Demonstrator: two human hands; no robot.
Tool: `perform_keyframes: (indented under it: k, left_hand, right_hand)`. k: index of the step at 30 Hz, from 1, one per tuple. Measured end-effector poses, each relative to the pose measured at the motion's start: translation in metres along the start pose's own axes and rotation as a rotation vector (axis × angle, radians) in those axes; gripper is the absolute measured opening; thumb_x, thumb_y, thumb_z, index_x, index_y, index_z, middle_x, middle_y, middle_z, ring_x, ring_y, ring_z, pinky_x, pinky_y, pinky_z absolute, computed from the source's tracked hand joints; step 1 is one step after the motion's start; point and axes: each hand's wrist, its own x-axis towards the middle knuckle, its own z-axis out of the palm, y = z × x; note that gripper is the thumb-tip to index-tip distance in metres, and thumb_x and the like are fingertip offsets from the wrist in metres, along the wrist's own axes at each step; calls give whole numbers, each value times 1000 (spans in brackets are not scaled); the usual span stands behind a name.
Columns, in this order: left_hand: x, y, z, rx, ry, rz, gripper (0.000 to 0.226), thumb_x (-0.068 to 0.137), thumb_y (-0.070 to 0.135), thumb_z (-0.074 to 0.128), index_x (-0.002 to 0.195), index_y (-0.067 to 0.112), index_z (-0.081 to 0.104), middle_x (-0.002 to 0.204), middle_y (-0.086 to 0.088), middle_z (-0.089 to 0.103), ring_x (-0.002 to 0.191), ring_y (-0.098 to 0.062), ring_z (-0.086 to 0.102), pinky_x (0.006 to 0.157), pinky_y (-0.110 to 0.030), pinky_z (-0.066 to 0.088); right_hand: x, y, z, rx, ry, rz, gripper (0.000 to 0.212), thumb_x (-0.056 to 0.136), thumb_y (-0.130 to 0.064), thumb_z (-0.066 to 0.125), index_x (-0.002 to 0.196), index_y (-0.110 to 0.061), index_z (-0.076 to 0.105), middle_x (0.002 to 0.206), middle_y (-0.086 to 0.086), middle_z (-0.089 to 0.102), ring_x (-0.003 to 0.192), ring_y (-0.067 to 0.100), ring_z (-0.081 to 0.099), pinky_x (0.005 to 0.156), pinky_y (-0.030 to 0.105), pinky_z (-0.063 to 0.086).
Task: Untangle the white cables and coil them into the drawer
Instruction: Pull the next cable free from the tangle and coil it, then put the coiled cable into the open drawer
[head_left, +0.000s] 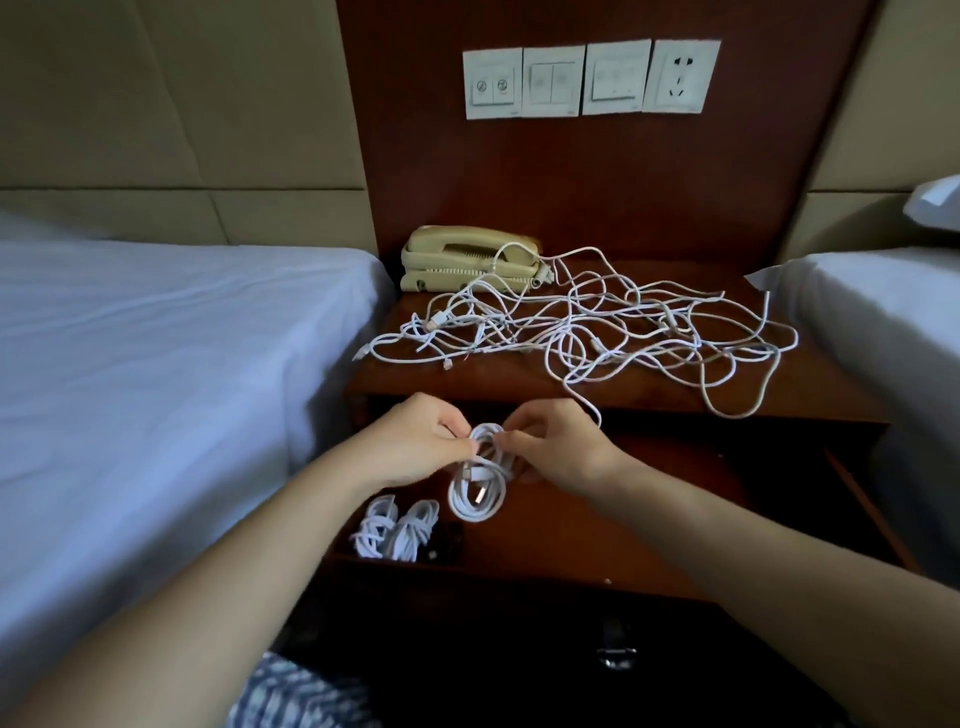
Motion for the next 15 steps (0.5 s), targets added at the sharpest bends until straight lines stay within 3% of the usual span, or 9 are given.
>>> perform_keyframes:
  k: [3, 7, 11, 15]
  left_hand:
    - [3, -15, 7, 106, -15, -22, 16, 81, 19, 67, 67, 26, 64, 68, 2, 68, 65, -8, 59, 68, -23, 47]
    - [4, -24, 17, 222, -72, -28, 23, 83, 20, 65, 60, 21, 59, 53, 8, 54, 54, -7, 50, 58, -21, 40]
    - [8, -32, 22, 319, -112, 6, 14, 83, 29, 66, 71, 24, 65, 75, 1, 63, 82, -18, 62, 73, -26, 46]
    - [9, -33, 31, 387, -154, 4, 12, 85, 30, 64, 87, 20, 70, 78, 1, 57, 83, -21, 59, 67, -25, 43]
  right_hand:
    - [3, 9, 10, -104, -42, 35, 10, 86, -14, 65, 77, -14, 61, 72, 10, 67, 67, 27, 68, 67, 39, 59]
    - [2, 17, 17, -170, -116, 72, 9, 86, -16, 66, 79, -12, 62, 69, 7, 66, 61, 22, 65, 66, 36, 58]
    - [1, 22, 22, -194, -176, 126, 9, 87, -15, 63, 86, -6, 63, 73, 13, 67, 56, 21, 60, 62, 32, 57]
    - [0, 30, 21, -195, -265, 178, 16, 89, -17, 63, 91, -1, 64, 84, 24, 69, 63, 24, 63, 68, 34, 58]
